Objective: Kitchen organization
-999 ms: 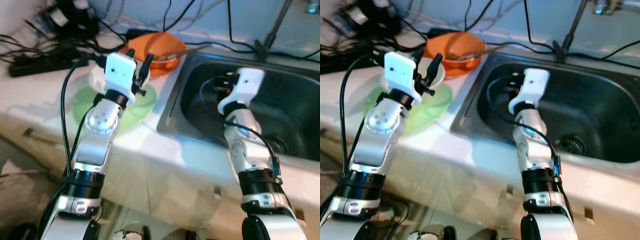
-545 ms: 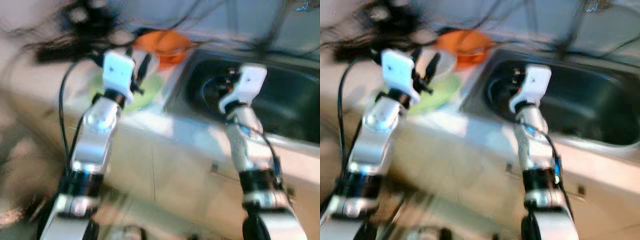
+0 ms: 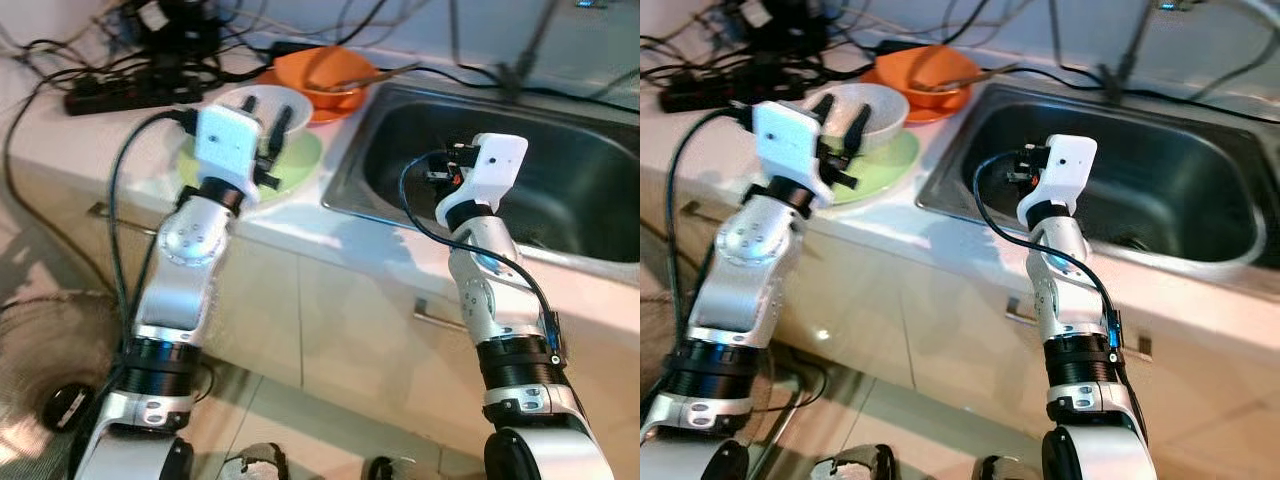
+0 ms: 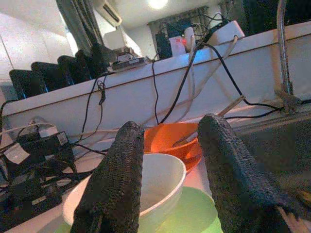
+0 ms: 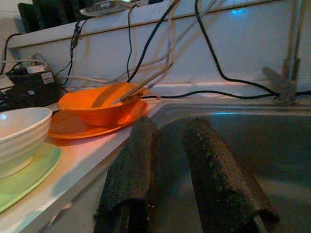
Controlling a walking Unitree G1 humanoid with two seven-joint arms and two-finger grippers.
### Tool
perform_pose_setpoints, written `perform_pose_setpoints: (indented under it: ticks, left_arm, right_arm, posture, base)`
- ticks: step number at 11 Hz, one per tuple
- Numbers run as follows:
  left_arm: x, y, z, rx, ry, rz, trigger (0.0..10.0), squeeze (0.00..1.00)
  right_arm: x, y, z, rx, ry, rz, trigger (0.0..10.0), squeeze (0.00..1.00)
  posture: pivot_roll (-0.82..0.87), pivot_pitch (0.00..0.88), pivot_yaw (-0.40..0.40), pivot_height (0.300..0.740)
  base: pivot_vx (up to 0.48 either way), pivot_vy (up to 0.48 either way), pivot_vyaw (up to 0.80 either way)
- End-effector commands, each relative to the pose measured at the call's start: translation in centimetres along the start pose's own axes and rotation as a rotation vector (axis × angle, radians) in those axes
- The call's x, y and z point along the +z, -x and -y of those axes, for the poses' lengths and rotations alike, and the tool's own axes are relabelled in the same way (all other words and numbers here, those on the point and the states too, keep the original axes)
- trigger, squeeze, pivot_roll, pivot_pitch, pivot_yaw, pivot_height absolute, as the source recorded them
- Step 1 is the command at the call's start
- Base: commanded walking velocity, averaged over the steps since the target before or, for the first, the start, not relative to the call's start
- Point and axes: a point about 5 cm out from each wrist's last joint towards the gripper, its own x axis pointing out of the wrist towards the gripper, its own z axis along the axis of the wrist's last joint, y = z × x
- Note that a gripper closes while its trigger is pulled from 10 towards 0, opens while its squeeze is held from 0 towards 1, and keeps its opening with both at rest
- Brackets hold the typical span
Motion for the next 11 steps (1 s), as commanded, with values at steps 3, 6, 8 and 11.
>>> perform_pose_setpoints:
  ticks: [3,6,8,11]
  left_arm:
    - [0.04,-0.14,0.16,0.003,0.004,0.000,10.0,0.00]
    - [-0.03,-0.19,0.00,0.007,0.000,-0.005,10.0,0.00]
    - [-0.05,-0.19,0.10,0.005,0.002,-0.006,10.0,0.00]
    - [-0.01,-0.29,0.02,0.008,0.000,-0.004,10.0,0.00]
  right_arm:
    - [0.21,-0.12,-0.42,0.025,0.019,0.006,10.0,0.00]
    - [0.14,-0.13,-0.33,0.021,0.013,0.000,10.0,0.00]
    - [0.16,-0.13,-0.35,0.025,0.020,0.001,10.0,0.00]
    - [0.20,-0.16,-0.38,0.024,0.016,0.005,10.0,0.00]
  posture:
    - [0.08,0.088,0.016,0.740]
    - [0.08,0.092,0.017,0.740]
    - [0.08,0.096,0.016,0.740]
    - [0.08,0.094,0.016,0.740]
  base:
    - [0.000,0.000,0.30]
    - [0.160,0.000,0.00]
    - [0.244,0.000,0.00]
    - [0.245,0.000,0.00]
